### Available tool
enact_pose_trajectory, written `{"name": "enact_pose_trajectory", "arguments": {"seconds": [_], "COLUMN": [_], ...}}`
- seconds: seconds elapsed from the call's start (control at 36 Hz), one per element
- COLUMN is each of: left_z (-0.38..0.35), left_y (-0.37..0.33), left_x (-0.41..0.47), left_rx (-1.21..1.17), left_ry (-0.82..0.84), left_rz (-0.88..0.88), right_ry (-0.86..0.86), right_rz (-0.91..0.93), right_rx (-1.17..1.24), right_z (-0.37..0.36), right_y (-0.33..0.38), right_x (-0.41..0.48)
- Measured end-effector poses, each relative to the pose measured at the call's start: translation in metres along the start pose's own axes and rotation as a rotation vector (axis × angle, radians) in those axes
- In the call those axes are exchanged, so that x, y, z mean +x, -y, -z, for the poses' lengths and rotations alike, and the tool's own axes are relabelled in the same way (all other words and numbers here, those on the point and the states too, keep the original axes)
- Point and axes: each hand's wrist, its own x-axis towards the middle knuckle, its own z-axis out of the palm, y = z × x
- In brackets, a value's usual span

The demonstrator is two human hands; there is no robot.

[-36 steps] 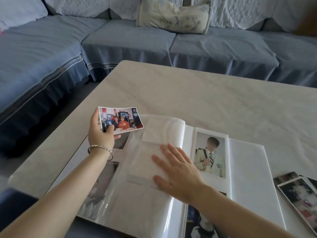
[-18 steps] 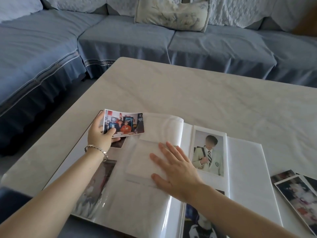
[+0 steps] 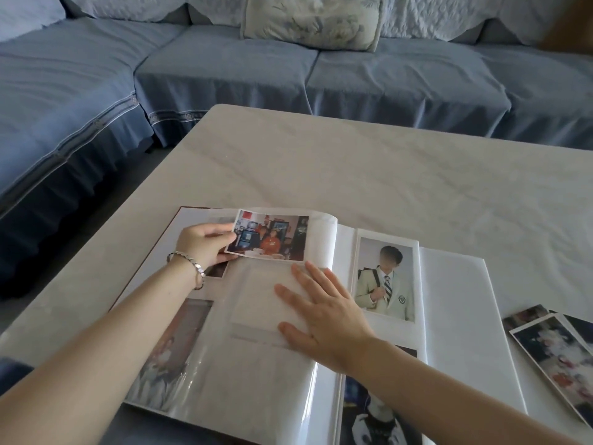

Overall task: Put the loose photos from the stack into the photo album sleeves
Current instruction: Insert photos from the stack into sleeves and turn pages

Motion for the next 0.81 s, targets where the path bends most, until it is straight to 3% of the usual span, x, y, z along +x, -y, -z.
{"name": "enact_pose_trajectory", "arguments": {"seconds": [0.31, 0.5, 0.67, 0.81], "left_z": [-0.015, -0.021, -0.028, -0.035], "left_y": [-0.016, -0.017, -0.016, -0.020], "left_x": [0.006, 0.006, 0.011, 0.006], "left_rx": [0.174, 0.142, 0.593, 0.534], "left_ry": [0.126, 0.099, 0.048, -0.022], "left_rz": [0.073, 0.173, 0.044, 0.029], "right_ry": [-0.016, -0.011, -0.016, -0.019], "right_rz": [-0.014, -0.024, -0.017, -0.001], "right_rx": [0.015, 0.028, 0.031, 0.060], "right_z": [-0.002, -0.001, -0.002, 0.000], "right_y": [0.001, 0.002, 0.000, -0.003], "right_x": [-0.001, -0.002, -0.002, -0.003]}}
